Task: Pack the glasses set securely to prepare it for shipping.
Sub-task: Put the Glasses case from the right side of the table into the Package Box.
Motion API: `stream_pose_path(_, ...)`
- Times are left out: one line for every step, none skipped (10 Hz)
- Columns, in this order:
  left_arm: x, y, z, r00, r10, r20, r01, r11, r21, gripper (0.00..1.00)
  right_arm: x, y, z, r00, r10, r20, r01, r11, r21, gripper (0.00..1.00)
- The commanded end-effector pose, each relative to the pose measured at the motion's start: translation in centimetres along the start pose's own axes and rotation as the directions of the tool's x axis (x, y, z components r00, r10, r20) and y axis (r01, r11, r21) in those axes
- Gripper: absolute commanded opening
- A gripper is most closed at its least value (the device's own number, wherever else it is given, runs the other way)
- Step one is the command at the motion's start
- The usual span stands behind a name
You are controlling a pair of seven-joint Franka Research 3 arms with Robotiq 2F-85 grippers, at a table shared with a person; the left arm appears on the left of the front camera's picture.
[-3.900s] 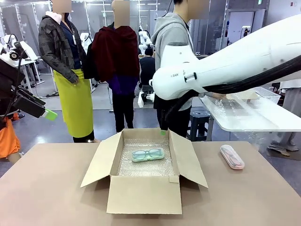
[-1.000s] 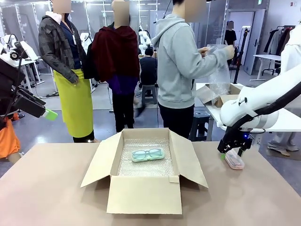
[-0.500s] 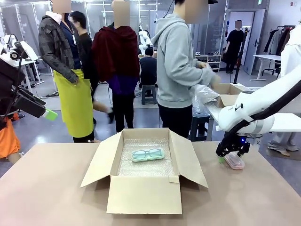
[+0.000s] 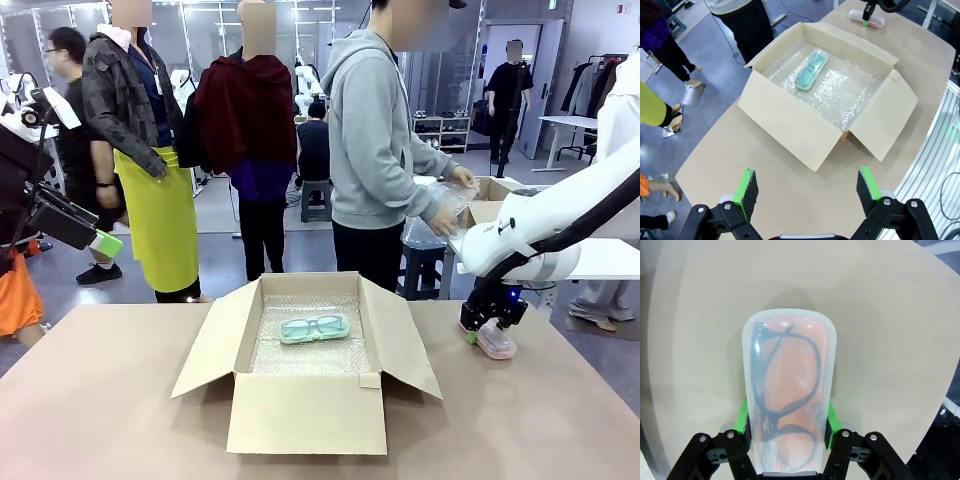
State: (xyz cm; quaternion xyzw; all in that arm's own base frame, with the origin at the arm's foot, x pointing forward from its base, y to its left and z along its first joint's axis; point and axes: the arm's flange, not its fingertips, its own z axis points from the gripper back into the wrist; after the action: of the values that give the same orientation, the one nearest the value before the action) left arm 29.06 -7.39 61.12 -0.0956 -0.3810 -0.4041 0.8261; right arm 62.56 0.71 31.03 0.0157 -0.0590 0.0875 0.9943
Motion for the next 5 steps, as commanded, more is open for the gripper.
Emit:
stream_pose_path(-0.08, -0.04, 0.06, 1.000, 0.000, 0.003, 0.000, 1.000, -0.001, 1.00, 0.05, 0.61, 0.15, 1.000, -0.030, -0.005, 0.030, 0.999, -0.011, 0.44)
stream_pose_path(-0.08, -0.04, 0.06, 1.000, 0.000, 0.003, 0.000, 1.000, -0.001, 1.00, 0.06, 0.60, 0.14, 1.000, -0.030, -0.003, 0.030, 1.000, -0.010, 0.33)
stream_pose_path(-0.08, -0.04, 0.06, 1.000, 0.000, 0.003, 0.000, 1.000, -0.001, 1.00, 0.06, 0.58, 0.12, 1.000, -0.024, 0.000, 0.024, 1.000, -0.011, 0.24)
stream_pose_path(-0.08, -0.04, 0.06, 1.000, 0.000, 0.003, 0.000, 1.000, -0.001, 1.00, 0.10, 0.49, 0.04, 0.999, 0.018, 0.033, -0.019, 1.000, 0.012, 0.29)
stream_pose_path(-0.08, -0.04, 0.06, 1.000, 0.000, 0.003, 0.000, 1.000, -0.001, 1.00, 0.14, 0.34, -0.05, 0.996, 0.062, 0.061, -0.064, 0.998, 0.023, 0.29)
